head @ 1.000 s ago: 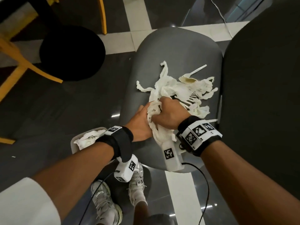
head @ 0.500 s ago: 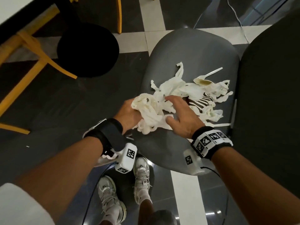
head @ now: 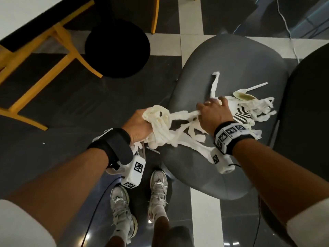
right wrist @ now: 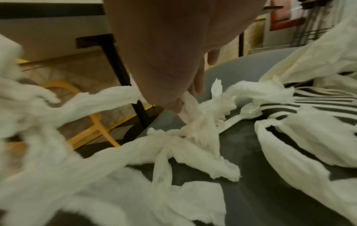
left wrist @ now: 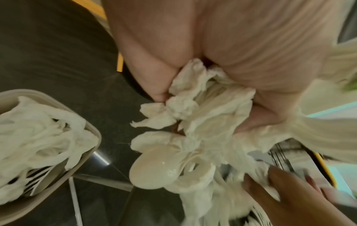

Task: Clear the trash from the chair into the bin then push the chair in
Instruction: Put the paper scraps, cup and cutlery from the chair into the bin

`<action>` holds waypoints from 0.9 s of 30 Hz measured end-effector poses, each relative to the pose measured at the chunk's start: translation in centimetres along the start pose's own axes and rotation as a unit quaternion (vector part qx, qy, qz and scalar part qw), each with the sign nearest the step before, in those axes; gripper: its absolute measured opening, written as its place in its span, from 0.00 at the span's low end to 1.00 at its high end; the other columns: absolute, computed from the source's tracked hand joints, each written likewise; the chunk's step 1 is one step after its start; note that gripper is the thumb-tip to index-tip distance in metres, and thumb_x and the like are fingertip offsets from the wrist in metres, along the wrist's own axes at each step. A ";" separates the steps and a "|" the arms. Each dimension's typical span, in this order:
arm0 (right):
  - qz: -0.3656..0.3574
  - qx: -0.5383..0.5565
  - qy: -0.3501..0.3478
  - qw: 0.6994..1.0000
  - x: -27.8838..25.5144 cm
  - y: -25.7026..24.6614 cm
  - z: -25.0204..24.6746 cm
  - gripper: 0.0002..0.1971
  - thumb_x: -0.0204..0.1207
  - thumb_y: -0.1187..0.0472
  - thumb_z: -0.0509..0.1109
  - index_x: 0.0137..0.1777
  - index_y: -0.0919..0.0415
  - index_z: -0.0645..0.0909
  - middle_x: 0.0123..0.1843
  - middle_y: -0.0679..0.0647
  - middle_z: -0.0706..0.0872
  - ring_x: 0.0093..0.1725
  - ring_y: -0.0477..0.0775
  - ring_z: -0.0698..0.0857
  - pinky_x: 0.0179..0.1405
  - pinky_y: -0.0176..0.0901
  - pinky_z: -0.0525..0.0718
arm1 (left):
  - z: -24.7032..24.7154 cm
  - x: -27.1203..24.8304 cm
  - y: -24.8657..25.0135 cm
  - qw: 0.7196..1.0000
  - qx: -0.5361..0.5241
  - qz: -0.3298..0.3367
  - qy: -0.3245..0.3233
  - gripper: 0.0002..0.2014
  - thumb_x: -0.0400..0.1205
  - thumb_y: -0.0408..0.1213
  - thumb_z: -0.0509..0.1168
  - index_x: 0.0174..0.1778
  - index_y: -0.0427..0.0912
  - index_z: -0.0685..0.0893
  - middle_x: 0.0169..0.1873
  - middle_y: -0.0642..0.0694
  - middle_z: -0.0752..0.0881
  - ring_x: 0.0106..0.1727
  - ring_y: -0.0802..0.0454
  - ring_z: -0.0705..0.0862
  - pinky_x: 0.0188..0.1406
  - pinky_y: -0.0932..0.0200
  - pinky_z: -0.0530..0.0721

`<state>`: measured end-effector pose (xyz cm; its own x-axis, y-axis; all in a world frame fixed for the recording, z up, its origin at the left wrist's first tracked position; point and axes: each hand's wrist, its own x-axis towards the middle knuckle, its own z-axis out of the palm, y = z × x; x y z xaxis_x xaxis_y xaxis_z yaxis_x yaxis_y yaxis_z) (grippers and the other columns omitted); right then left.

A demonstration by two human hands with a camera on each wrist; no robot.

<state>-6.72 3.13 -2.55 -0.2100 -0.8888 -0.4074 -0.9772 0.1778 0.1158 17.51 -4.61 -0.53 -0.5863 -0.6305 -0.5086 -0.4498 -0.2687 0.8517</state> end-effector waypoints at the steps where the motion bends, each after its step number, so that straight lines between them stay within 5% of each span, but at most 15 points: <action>1: -0.012 0.033 0.016 0.999 -0.7 -0.3 -0.3 0.12 0.80 0.60 0.58 0.63 0.55 0.73 0.48 0.55 0.88 0.59 0.62 0.86 0.78 0.65 0.65 | -0.4 0.2 -0.6 0.999 -0.016 -0.017 0.033 0.09 0.80 0.34 0.68 0.41 0.54 0.87 0.38 0.55 0.89 0.42 0.60 0.87 0.46 0.59 0.85; 2: -0.025 0.062 0.020 0.998 -1.4 -0.6 -0.4 0.10 0.81 0.61 0.57 0.61 0.56 0.70 0.40 0.53 0.86 0.48 0.62 0.88 0.73 0.64 0.71 | -0.8 0.3 -1.1 0.997 -0.026 -0.031 0.059 0.07 0.79 0.34 0.68 0.41 0.53 0.87 0.38 0.54 0.90 0.44 0.56 0.88 0.46 0.56 0.85; 4: -0.057 0.119 0.019 0.991 -2.8 -1.6 0.1 0.11 0.83 0.56 0.58 0.62 0.58 0.67 0.45 0.55 0.85 0.44 0.63 0.87 0.57 0.58 0.79 | -1.1 0.2 -1.9 0.995 -0.027 -0.052 0.083 0.05 0.78 0.35 0.70 0.44 0.50 0.88 0.39 0.52 0.91 0.45 0.54 0.90 0.44 0.55 0.87; 6: -0.069 0.148 -0.015 0.986 -4.0 -2.9 1.2 0.27 0.79 0.41 0.60 0.72 0.54 0.63 0.63 0.57 0.80 0.59 0.64 0.84 0.56 0.59 0.81 | -1.1 0.0 -2.4 0.994 -0.028 -0.065 0.084 0.05 0.77 0.37 0.72 0.48 0.48 0.88 0.43 0.50 0.92 0.45 0.54 0.90 0.44 0.57 0.87; 8: -0.056 0.111 -0.073 0.990 -4.6 -3.9 2.9 0.48 0.64 0.25 0.64 0.80 0.47 0.55 0.75 0.56 0.68 0.71 0.63 0.74 0.62 0.65 0.81 | -0.9 -0.3 -2.9 0.994 -0.030 -0.073 0.081 0.06 0.77 0.37 0.72 0.49 0.46 0.88 0.43 0.49 0.92 0.44 0.56 0.90 0.43 0.58 0.87; 10: -0.038 0.100 -0.121 0.987 -4.6 -4.4 4.4 0.54 0.56 0.25 0.71 0.80 0.44 0.55 0.82 0.54 0.56 0.78 0.65 0.64 0.67 0.71 0.78 | -0.8 -0.5 -3.4 0.993 -0.030 -0.079 0.082 0.06 0.77 0.36 0.70 0.48 0.45 0.88 0.42 0.48 0.92 0.43 0.56 0.89 0.43 0.55 0.86; 13: -0.008 0.187 -0.132 0.973 -4.3 -4.1 5.5 0.41 0.65 0.41 0.79 0.76 0.51 0.66 0.81 0.58 0.60 0.77 0.66 0.65 0.72 0.63 0.77 | -0.8 -0.9 -4.1 0.993 -0.031 -0.079 0.082 0.09 0.74 0.39 0.70 0.48 0.44 0.88 0.46 0.42 0.92 0.43 0.53 0.89 0.45 0.51 0.87; 16: -0.030 0.200 -0.083 0.976 -3.9 -4.0 5.4 0.18 0.76 0.64 0.68 0.67 0.62 0.77 0.62 0.63 0.79 0.61 0.69 0.83 0.56 0.53 0.81 | -0.8 -1.0 -4.7 0.993 -0.036 -0.078 0.080 0.10 0.74 0.39 0.70 0.50 0.45 0.88 0.47 0.43 0.92 0.47 0.51 0.90 0.50 0.47 0.88; 19: -0.012 0.261 -0.033 0.965 -3.6 -5.4 4.1 0.12 0.74 0.65 0.67 0.58 0.63 0.78 0.54 0.63 0.83 0.52 0.68 0.85 0.47 0.50 0.80 | -0.8 -1.1 -4.9 0.993 -0.049 -0.078 0.076 0.07 0.78 0.37 0.71 0.51 0.49 0.88 0.48 0.47 0.92 0.51 0.51 0.90 0.51 0.48 0.87; 24: 0.060 0.514 0.020 0.855 -3.5 -11.8 -0.4 0.07 0.70 0.60 0.72 0.40 0.57 0.75 0.34 0.48 0.83 0.34 0.49 0.81 0.34 0.41 0.78 | -1.7 -1.8 -5.9 0.992 -0.083 -0.064 0.068 0.10 0.78 0.35 0.72 0.53 0.51 0.88 0.48 0.51 0.92 0.49 0.56 0.89 0.45 0.59 0.86; 27: 0.086 0.639 -0.013 0.764 -2.5 -16.5 -0.8 0.09 0.68 0.58 0.72 0.47 0.57 0.81 0.40 0.53 0.89 0.41 0.54 0.88 0.43 0.53 0.89 | -3.3 -2.9 -7.1 0.987 -0.118 -0.084 0.070 0.11 0.77 0.33 0.73 0.54 0.45 0.86 0.46 0.46 0.89 0.46 0.51 0.87 0.42 0.60 0.86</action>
<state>9.91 2.15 -2.73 -0.3235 -0.8000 -0.5054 -0.1628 0.5732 -0.8031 24.59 -3.26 -4.71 -0.4104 -0.6527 -0.6369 -0.3536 -0.5299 0.7709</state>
